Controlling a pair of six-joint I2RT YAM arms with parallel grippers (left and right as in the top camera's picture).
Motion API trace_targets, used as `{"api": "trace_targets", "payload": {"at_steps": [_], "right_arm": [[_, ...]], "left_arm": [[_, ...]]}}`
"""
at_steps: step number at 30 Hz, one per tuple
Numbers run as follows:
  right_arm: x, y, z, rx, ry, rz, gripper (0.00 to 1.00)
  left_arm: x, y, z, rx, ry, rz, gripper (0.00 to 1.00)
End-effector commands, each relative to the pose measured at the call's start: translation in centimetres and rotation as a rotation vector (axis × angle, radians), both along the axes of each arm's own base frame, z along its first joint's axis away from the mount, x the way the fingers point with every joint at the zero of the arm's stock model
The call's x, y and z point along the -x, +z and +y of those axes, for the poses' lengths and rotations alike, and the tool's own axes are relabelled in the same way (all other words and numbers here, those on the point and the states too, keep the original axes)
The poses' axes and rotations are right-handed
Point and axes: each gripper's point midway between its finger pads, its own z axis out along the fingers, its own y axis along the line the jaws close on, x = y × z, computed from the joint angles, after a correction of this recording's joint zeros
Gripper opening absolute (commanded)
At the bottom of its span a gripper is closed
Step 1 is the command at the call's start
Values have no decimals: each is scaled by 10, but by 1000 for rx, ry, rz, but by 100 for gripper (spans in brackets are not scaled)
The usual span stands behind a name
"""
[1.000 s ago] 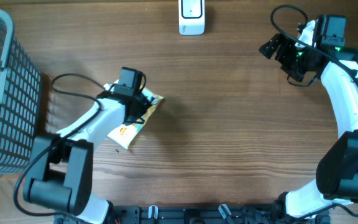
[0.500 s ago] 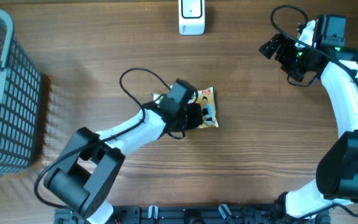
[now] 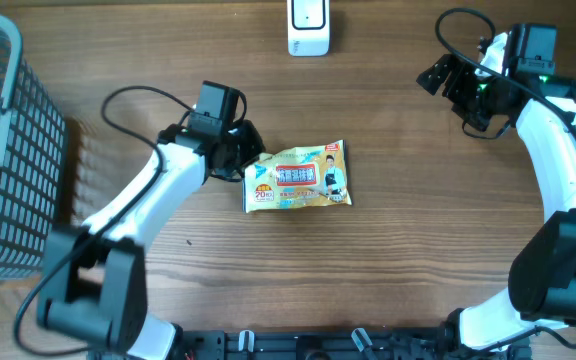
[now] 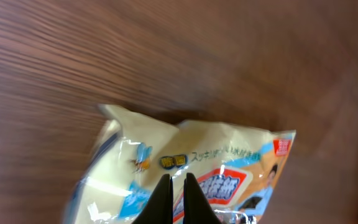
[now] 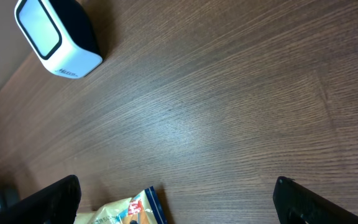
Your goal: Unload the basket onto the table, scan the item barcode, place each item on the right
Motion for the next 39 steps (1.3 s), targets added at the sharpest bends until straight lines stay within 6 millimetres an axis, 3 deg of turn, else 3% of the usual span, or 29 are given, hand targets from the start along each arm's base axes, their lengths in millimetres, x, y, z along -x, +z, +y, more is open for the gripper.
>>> {"api": "trace_targets", "payload": {"at_steps": [1, 4, 5, 7, 10, 13, 15, 16, 19, 22, 27, 33, 37, 39], "right_arm": [[0, 2, 1, 5, -2, -6, 100], [0, 2, 1, 5, -2, -5, 100], [0, 2, 1, 5, -2, -5, 100], [0, 2, 1, 5, -2, -6, 100], [0, 2, 1, 5, -2, -5, 100], [0, 2, 1, 5, -2, -6, 100], [0, 2, 1, 5, -2, -5, 100], [0, 2, 1, 5, -2, -5, 100], [0, 2, 1, 5, -2, -5, 100], [0, 2, 1, 5, -2, -6, 100], [0, 2, 1, 5, -2, -5, 100], [0, 2, 1, 5, -2, -5, 100], [0, 2, 1, 5, -2, -5, 100], [0, 2, 1, 5, -2, -6, 100]], "left_arm": [[29, -31, -42, 220, -222, 124, 4], [32, -53, -52, 275, -279, 158, 4], [31, -69, -45, 235, -267, 174, 4], [29, -84, -29, 154, -225, 190, 4], [22, -81, -10, 127, -172, 194, 4], [14, -56, 0, 169, -145, 175, 4], [6, -17, -5, 261, -158, 116, 4], [4, 14, -15, 338, -195, 50, 4], [7, 58, -25, 422, -252, -42, 4], [10, 68, -24, 403, -298, -95, 4], [13, 29, -14, 339, -267, -23, 4], [28, -40, 6, 262, -212, 135, 4], [34, -75, 36, 145, -158, 197, 4], [34, -79, 50, 96, -121, 214, 4]]}}
